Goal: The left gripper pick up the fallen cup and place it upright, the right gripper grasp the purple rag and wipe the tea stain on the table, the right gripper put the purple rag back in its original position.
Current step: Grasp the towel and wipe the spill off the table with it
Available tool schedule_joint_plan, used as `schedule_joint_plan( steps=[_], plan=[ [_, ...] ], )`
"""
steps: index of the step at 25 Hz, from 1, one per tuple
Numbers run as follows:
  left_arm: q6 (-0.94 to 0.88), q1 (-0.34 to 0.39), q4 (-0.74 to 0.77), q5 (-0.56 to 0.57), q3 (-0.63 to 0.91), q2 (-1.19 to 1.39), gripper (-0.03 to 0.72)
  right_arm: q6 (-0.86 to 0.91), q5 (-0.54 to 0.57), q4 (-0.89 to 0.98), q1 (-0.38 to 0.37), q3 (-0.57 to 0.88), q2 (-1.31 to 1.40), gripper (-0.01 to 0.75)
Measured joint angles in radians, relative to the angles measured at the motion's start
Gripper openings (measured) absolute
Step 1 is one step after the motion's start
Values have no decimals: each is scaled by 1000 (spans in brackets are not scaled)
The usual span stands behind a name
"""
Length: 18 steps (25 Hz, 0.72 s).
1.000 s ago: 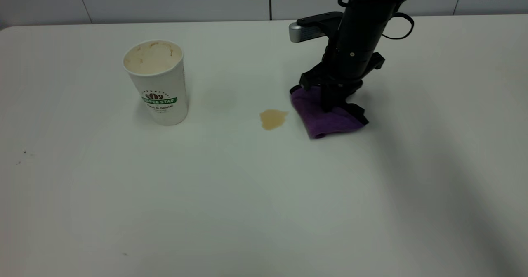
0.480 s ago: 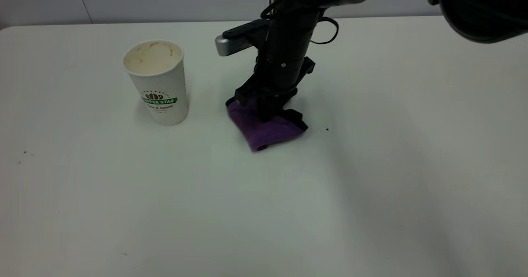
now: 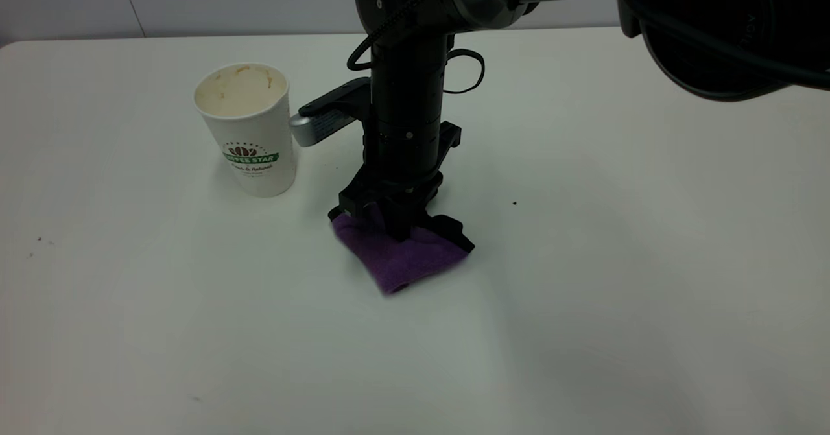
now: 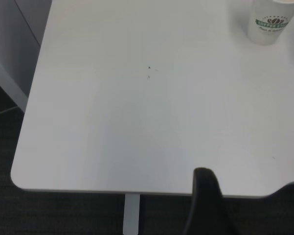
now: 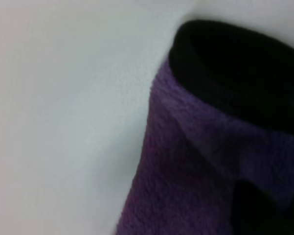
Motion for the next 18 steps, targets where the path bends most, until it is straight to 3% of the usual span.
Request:
schedule_joint_plan(
  steps=[5,18],
  plan=[
    [0,0,0,0,0,0,518,109,-22,-124,-33,-1,0,52],
    [0,0,0,0,0,0,518,172,107,-182,-403,-2,-1,52]
  ],
)
